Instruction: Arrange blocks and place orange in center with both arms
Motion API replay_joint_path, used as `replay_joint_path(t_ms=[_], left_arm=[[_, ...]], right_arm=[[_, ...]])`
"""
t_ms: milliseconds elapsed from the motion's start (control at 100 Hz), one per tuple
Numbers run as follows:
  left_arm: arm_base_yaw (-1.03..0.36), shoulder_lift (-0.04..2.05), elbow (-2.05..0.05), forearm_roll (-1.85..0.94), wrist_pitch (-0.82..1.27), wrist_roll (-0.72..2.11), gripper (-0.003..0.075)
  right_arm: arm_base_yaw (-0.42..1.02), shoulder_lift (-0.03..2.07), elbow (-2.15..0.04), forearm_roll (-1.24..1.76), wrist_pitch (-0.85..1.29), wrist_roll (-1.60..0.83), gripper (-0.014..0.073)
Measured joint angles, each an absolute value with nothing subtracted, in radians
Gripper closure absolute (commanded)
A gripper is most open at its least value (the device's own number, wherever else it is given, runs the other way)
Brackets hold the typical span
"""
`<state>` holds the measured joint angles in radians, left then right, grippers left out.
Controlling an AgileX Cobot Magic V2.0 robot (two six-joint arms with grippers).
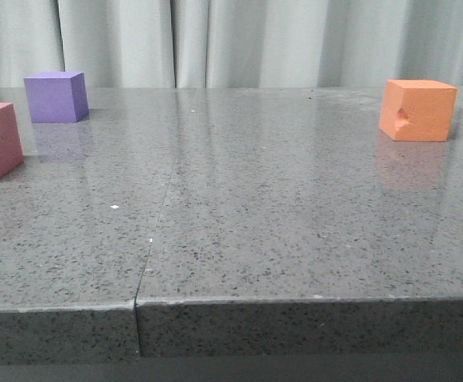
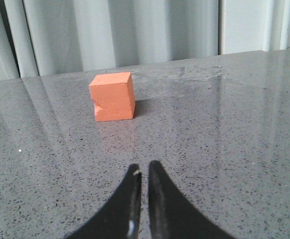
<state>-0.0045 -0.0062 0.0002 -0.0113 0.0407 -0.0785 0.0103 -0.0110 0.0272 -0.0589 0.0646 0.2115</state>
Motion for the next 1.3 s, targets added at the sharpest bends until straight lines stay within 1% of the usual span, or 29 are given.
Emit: replay_joint_path(t_ms=[980, 1160, 1300], left_arm=[[-0.005, -0.006, 0.000, -0.011, 0.041, -0.078, 0.0741], [-0.005, -0.006, 0.000, -0.011, 0.041, -0.078, 0.0741], [-0.005, -0.006, 0.000, -0.011, 0.041, -0.078, 0.0741]], right_arm=[[0.010, -0.011, 0.027, -0.059, 0.050, 0.212, 0.0537], [0.010, -0.011, -0.062, -0.059, 0.141, 0.212, 0.0537], [0.010, 0.041, -0.168, -0.059, 0.244, 0.212, 0.0537]])
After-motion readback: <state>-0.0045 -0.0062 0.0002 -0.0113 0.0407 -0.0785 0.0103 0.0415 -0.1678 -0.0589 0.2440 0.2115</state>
